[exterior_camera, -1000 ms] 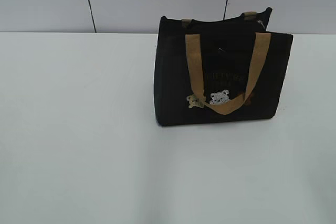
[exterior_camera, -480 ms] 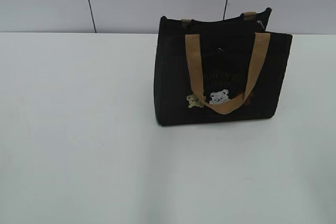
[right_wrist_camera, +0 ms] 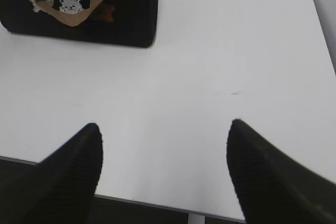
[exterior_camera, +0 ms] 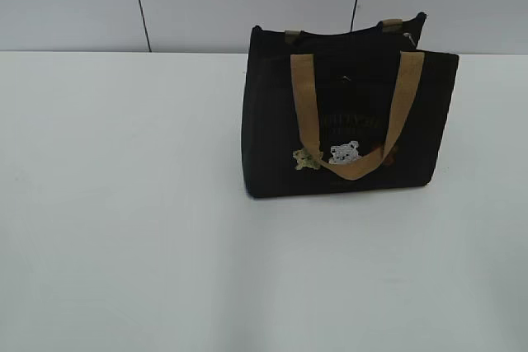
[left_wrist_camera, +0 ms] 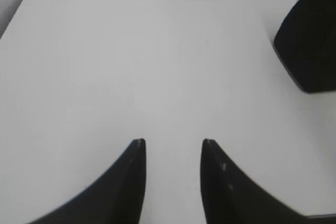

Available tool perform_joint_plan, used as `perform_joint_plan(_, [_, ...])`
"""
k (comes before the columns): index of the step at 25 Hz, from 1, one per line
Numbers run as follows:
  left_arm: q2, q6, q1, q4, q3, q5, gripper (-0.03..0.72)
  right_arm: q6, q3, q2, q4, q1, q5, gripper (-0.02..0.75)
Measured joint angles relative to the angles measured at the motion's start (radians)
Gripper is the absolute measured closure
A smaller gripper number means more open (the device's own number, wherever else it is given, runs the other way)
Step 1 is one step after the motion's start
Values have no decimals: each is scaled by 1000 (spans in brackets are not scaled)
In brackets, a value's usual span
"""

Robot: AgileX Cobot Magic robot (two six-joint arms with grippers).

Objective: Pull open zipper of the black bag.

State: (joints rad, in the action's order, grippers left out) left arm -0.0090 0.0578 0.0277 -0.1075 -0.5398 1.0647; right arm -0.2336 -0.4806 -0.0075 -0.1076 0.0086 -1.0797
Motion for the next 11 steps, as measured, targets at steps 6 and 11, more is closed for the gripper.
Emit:
perform_joint_plan(6, [0, -2, -41, 0, 0, 0, 436, 0, 0, 0, -1, -19, 1, 181])
perform_joint_plan(11, [0, -2, -41, 0, 0, 0, 436, 0, 0, 0, -1, -19, 1, 181])
